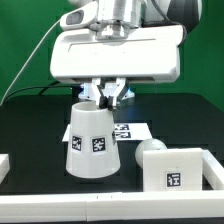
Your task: Assemble lamp
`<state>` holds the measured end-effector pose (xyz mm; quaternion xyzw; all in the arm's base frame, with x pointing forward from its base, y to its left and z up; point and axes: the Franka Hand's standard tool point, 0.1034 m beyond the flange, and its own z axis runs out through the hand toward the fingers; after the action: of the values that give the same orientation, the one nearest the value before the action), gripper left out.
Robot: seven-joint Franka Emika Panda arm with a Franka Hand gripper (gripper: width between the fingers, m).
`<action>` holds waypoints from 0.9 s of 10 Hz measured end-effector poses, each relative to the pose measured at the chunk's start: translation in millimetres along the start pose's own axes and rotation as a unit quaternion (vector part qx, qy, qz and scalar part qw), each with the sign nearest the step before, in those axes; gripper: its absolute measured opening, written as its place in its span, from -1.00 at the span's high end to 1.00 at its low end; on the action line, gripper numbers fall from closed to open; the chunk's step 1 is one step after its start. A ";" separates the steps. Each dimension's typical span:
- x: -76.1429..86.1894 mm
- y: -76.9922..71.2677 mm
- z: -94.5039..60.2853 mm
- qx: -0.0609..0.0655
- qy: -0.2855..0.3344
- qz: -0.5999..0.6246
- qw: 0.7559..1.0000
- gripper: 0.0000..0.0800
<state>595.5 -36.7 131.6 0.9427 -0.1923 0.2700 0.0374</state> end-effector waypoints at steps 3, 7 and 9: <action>0.1 63.4 23.3 -0.038 0.012 -0.033 0.999 0.90; -3.0 72.8 29.0 -0.043 0.006 -0.032 0.999 0.45; -3.1 72.7 29.1 -0.043 0.006 -0.032 0.999 0.11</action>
Offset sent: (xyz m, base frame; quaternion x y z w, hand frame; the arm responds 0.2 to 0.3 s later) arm 0.0211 -0.0502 -0.0076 0.0273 0.0023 -0.0234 0.9994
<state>579.6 -107.8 102.8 0.9443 -0.1729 0.2661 0.0875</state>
